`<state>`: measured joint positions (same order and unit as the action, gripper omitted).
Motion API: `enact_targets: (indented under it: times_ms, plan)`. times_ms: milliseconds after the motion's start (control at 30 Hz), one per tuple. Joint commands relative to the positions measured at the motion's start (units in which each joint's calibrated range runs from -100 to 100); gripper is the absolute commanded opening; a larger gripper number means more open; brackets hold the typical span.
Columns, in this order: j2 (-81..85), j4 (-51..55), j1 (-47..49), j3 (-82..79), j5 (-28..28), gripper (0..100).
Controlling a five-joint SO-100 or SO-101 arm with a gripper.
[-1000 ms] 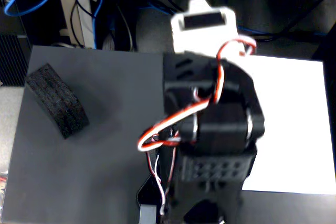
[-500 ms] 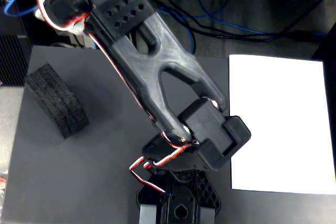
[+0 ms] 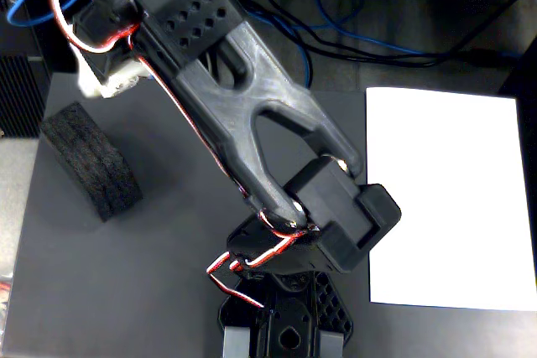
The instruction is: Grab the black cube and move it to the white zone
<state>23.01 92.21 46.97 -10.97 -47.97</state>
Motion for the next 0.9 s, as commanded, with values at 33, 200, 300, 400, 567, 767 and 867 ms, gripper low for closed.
enact_targets:
  times_ms: [33, 200, 300, 400, 567, 767, 867]
  plan:
    - [0.21, 0.67, 4.90, 1.72, 0.25, 30]
    - [1.14, -0.10, 10.35, 1.99, 1.97, 47]
    - [1.22, -0.53, 10.20, 2.45, 1.87, 47]
    - [0.30, -5.59, 4.68, 0.72, -0.28, 47]
    - [0.13, -5.93, -0.47, -1.09, -3.73, 47]
    - [-16.67, -10.22, -0.32, -1.72, -3.73, 46]
    - [-17.18, -10.14, 2.18, -2.18, -3.58, 46]
